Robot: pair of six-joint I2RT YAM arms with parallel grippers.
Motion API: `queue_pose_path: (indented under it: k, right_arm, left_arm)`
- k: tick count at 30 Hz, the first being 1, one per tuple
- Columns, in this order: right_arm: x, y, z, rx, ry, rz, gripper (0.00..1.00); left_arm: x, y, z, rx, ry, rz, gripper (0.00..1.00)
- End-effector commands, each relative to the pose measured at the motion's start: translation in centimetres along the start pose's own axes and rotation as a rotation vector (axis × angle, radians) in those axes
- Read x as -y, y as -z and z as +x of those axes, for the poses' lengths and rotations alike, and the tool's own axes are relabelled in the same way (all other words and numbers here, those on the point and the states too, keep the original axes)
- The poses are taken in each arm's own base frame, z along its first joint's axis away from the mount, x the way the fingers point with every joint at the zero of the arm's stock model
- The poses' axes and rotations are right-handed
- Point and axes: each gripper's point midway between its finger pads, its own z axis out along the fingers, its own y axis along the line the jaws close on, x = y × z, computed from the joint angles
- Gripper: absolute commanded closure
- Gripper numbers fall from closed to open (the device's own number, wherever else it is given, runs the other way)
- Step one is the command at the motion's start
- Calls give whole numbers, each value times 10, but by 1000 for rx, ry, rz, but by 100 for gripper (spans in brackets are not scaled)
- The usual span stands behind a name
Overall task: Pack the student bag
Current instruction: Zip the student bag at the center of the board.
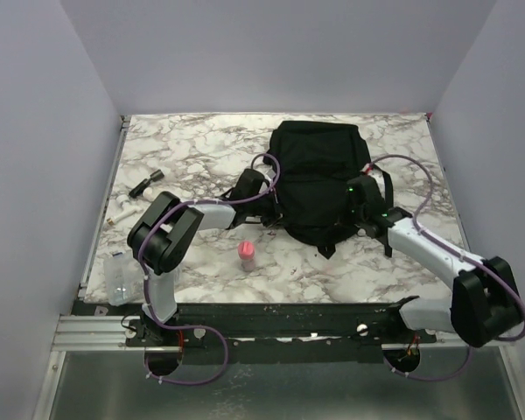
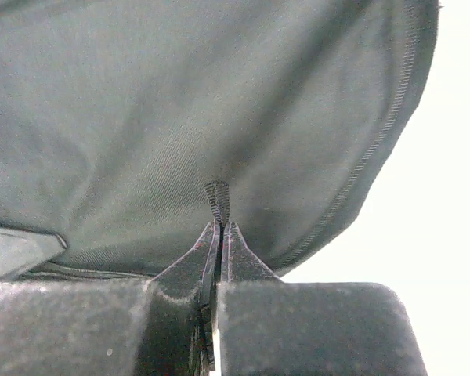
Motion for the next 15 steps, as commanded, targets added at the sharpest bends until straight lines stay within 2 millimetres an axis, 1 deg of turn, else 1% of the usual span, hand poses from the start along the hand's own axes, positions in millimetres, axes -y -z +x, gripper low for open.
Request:
queue_pose_path:
  k: [1,2,4,6,7,9,12,14,15]
  right_arm:
    - [24,12,-32,141,-245,-50,100]
    - [29,14,-35,148,-294,-79,100]
    - [32,15,-34,129,-350,-130,100]
    - [23,16,-31,109,-346,-193,100]
    - [15,17,-30,97,-341,-235,100]
    - [7,19,-30,86,-331,-286,100]
    - [-3,23,-31,70,-292,-337,99]
    - [-8,28,-33,75,-252,-374,100]
    - [-13,31,-33,78,-220,-407,100]
  left_arm:
    - [-2,13,-4,-3,-26,18,100]
    - [-2,15,-5,-2,-27,21,100]
    - [-4,19,-7,5,-34,21,100]
    - [-3,21,-7,3,-51,30,100]
    - [-1,22,-6,-5,-66,40,95]
    - [6,27,-2,-21,-99,66,82]
    - [17,41,3,-14,-173,100,58]
    - [29,54,5,-1,-239,132,47]
    - [38,61,7,2,-268,156,44]
